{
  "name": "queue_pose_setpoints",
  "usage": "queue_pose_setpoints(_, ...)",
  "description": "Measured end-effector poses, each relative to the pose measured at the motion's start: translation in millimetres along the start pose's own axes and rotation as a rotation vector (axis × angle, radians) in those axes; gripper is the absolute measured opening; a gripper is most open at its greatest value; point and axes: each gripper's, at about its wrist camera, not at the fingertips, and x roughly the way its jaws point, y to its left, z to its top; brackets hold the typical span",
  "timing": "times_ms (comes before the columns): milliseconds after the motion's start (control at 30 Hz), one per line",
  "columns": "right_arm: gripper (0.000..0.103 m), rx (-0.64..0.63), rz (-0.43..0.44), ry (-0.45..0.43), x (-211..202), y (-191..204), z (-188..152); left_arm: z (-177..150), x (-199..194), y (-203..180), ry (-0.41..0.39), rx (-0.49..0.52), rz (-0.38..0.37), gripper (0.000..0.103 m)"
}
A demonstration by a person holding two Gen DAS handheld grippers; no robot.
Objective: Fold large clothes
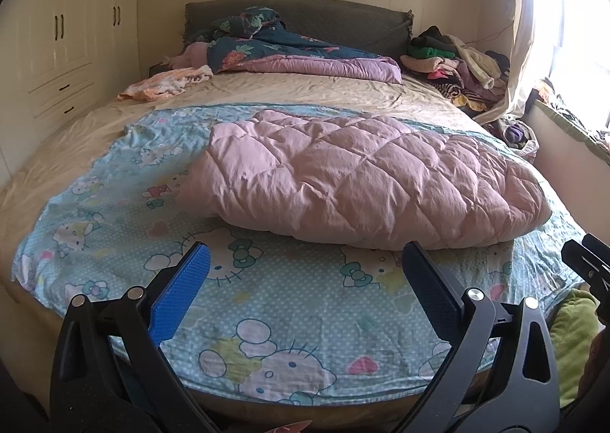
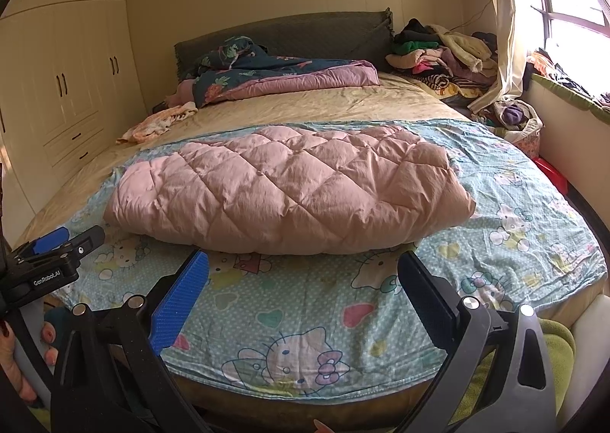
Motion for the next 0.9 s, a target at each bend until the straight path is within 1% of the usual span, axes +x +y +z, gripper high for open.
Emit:
queue_pose_setpoints(767, 0.099, 0.000, -0.002, 0.002, 0.2, 1.5, -0.1, 1.1, -1.6, 1.4, -0.010, 0.008, 0.007, 0.094)
queue_pose_setpoints(900, 0.099, 0.002, -0.002, -0.001, -0.5, 0.7, 0.0, 1.2, -0.3, 1.3, 0.002, 0.009, 0.000, 0.094)
